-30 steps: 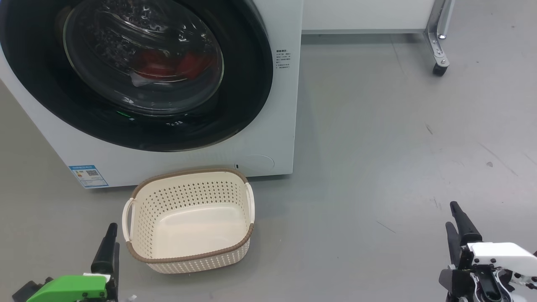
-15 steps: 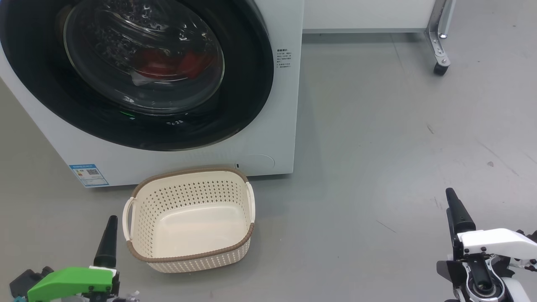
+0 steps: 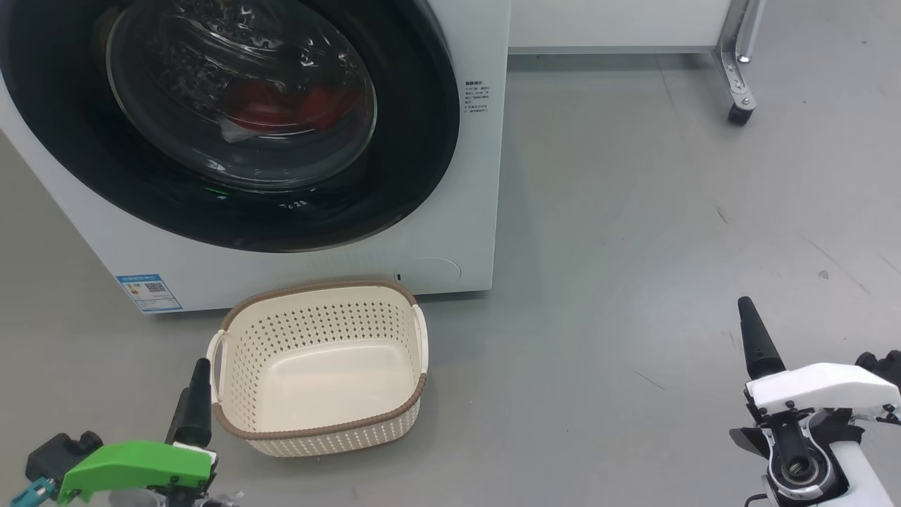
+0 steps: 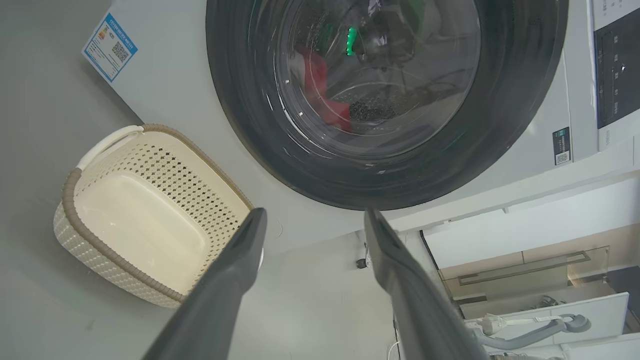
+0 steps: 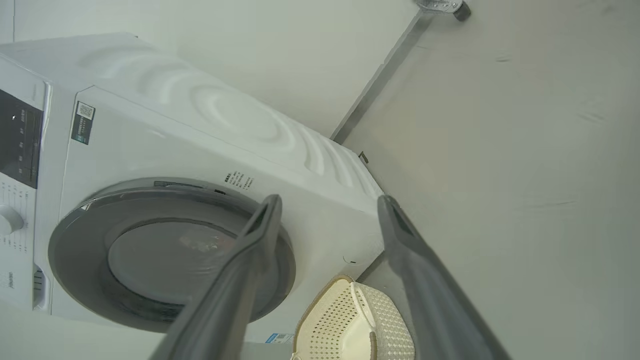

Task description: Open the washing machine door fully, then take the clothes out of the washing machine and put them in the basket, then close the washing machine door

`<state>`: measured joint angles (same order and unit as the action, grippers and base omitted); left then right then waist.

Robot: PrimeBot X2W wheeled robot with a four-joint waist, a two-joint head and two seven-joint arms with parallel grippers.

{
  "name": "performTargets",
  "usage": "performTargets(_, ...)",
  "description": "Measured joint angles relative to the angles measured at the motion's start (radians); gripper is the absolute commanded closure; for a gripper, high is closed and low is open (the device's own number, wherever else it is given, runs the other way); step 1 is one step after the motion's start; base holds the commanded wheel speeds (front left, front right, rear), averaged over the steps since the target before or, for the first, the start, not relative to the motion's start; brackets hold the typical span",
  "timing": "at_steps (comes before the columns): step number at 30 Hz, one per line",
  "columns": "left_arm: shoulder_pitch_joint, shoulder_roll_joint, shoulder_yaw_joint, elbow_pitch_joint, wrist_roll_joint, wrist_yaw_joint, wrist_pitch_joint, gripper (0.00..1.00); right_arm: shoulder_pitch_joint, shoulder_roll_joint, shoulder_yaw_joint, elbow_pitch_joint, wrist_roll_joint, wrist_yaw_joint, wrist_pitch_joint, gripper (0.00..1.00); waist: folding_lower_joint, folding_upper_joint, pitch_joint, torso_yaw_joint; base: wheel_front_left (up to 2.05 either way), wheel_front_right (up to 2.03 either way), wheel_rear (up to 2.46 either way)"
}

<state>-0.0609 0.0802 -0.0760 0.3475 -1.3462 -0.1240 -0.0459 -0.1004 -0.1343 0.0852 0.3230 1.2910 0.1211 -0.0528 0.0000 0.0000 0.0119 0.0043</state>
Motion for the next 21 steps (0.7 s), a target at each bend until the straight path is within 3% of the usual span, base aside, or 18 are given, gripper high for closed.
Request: performTargets(21,-0.022,0.034,-0.036,0.017,0.363,0.0,-0.072,0.0,-0.071,-0.063,0.139,0.068,-0.339,-0.011,-0.069,0.0,0.0,0.0,0.003,0.001,0.0,0.0,0.0)
